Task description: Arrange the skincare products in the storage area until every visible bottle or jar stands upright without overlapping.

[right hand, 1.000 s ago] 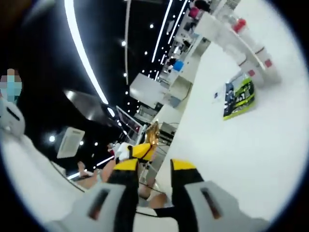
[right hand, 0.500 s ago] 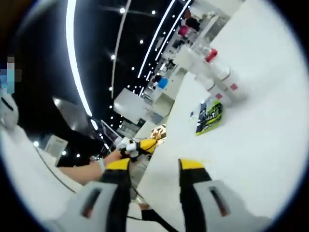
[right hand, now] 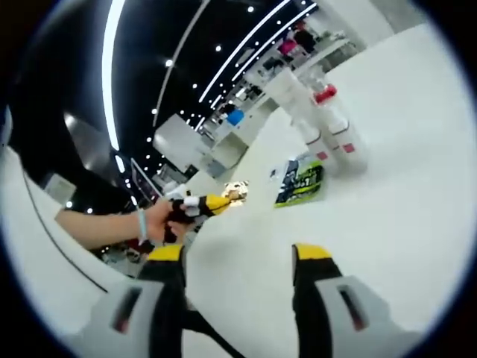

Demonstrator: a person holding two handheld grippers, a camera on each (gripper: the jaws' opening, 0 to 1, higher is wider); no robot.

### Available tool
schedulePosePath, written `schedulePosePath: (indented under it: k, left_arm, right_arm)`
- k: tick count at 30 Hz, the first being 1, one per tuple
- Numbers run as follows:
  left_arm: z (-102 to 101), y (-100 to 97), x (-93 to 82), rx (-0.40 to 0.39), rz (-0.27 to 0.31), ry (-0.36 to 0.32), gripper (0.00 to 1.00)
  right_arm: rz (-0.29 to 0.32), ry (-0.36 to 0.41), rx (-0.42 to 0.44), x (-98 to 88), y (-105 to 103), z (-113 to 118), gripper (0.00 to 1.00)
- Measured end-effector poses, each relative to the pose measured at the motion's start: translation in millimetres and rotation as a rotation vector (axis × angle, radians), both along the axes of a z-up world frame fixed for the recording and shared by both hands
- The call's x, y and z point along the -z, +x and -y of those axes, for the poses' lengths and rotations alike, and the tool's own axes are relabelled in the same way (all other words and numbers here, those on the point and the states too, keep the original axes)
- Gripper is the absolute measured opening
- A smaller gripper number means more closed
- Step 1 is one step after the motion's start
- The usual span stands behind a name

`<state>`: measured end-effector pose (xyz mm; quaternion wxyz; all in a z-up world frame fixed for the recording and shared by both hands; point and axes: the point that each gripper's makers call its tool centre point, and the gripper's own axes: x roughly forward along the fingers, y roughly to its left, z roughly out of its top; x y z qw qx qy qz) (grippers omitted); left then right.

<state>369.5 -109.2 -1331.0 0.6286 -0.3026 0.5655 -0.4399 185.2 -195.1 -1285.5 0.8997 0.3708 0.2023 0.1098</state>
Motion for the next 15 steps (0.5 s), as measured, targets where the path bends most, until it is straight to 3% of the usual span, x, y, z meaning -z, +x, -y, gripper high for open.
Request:
schedulePosePath:
  k: [15]
  left_arm:
    - [26,19.0,26.3,0.041,-0.026,0.085,0.01]
  right_arm:
    - [-0.060,-0.073,0.029,9.7,1,23,0.59]
